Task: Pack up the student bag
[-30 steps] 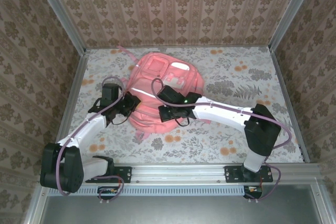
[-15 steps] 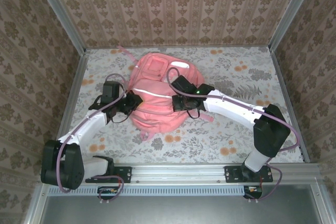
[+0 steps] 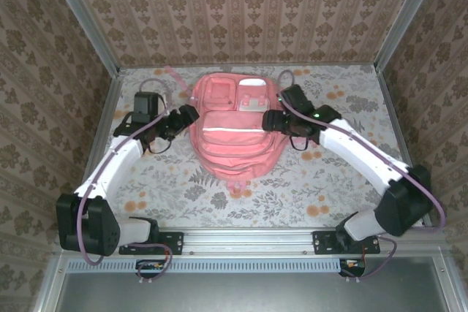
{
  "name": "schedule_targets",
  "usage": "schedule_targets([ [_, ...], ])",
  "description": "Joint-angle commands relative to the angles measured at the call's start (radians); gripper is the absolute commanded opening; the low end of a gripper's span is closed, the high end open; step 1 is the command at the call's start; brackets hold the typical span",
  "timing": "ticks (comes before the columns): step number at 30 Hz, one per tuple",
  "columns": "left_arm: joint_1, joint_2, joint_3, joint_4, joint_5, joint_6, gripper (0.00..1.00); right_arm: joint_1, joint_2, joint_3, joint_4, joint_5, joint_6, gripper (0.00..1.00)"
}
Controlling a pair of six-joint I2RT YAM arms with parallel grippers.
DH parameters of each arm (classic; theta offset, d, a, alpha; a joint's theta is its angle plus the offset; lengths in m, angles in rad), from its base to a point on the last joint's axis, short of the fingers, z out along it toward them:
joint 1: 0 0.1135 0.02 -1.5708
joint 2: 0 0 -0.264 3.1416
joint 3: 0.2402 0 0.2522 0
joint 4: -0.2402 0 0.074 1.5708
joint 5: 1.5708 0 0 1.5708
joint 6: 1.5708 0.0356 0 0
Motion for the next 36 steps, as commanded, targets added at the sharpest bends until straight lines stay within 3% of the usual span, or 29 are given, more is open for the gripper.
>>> schedule_targets([
  [1,0.054,-0.063,0.055,-0.095,-0.153,0.107,0.88,-0.044,-0.126,-0.028,-0.009,0.148,-0.085,0.93],
  [2,0.073,-0.082,0.057,-0.09,-0.191,0.13,0.91,-0.064,-0.157,-0.04,0.0,0.197,-0.109,0.99],
  [6,0.135,-0.147,0.028,-0.046,-0.352,0.195,1.0,-0.132,-0.272,-0.128,0.094,0.366,-0.191,1.0],
  [10,0.184,-0.225,-0.086,0.067,-0.499,0.213,1.0,-0.195,-0.363,-0.259,0.247,0.56,-0.265,1.0],
  [13,0.194,-0.273,-0.196,0.167,-0.636,0.246,1.0,-0.255,-0.403,-0.371,0.364,0.6,-0.318,1.0],
  [18,0.196,-0.298,-0.355,0.325,-0.759,0.375,1.0,-0.339,-0.425,-0.524,0.498,0.598,-0.318,0.99],
  [23,0.196,-0.311,-0.49,0.483,-0.762,0.472,1.0,-0.381,-0.373,-0.739,0.794,0.596,-0.368,1.0],
  [27,0.196,-0.292,-0.575,0.611,-0.725,0.561,1.0,-0.383,-0.335,-0.867,1.062,0.505,-0.469,1.0],
  [36,0.197,-0.204,-0.726,1.01,-0.591,0.725,1.0,-0.414,-0.147,-0.917,1.353,0.237,-0.569,1.0],
])
